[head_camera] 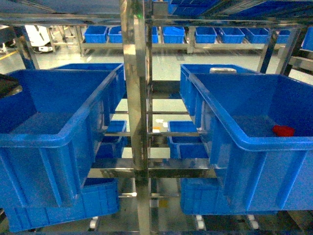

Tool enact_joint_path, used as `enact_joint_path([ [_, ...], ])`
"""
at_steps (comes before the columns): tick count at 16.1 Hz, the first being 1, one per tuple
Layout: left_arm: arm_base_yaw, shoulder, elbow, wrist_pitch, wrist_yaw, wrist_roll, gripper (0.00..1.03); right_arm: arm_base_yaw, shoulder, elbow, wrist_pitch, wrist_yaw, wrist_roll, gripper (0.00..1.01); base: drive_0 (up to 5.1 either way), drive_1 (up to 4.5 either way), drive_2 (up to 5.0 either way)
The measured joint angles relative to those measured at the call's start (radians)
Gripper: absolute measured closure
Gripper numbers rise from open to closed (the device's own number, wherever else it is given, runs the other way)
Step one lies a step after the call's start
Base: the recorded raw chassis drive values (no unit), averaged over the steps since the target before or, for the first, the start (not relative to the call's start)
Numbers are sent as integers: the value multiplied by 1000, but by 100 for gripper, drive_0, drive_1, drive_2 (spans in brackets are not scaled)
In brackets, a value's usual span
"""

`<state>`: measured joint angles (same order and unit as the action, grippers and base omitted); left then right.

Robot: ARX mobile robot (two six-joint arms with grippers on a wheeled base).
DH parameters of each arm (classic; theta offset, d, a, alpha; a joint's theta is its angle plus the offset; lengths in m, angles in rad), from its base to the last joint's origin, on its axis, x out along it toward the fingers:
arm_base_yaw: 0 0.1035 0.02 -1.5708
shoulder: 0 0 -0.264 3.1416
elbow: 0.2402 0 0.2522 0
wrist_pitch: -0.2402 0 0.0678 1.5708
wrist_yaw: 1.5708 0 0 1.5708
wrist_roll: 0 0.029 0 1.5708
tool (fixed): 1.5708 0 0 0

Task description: Sort and place red and yellow blocks in left bins

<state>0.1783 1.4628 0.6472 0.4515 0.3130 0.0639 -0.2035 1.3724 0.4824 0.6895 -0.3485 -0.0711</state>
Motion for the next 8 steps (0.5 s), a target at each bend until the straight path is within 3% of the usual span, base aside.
enact_joint_path([
  [1, -17, -330, -67, -132, 47, -44, 5, 0, 0, 0, 0, 0, 0, 3, 0, 0, 0],
  [3, -129, -517, -99, -165, 33, -107, 5, 0, 0, 0, 0, 0, 0, 3, 0, 0, 0],
  [7, -128, -514, -101, -166, 26, -121, 5, 0, 0, 0, 0, 0, 0, 3, 0, 0, 0],
  [8, -146, -516, -122, -93, -33, -113, 9, 5, 9, -16, 74, 29, 13, 6, 0, 0, 0],
])
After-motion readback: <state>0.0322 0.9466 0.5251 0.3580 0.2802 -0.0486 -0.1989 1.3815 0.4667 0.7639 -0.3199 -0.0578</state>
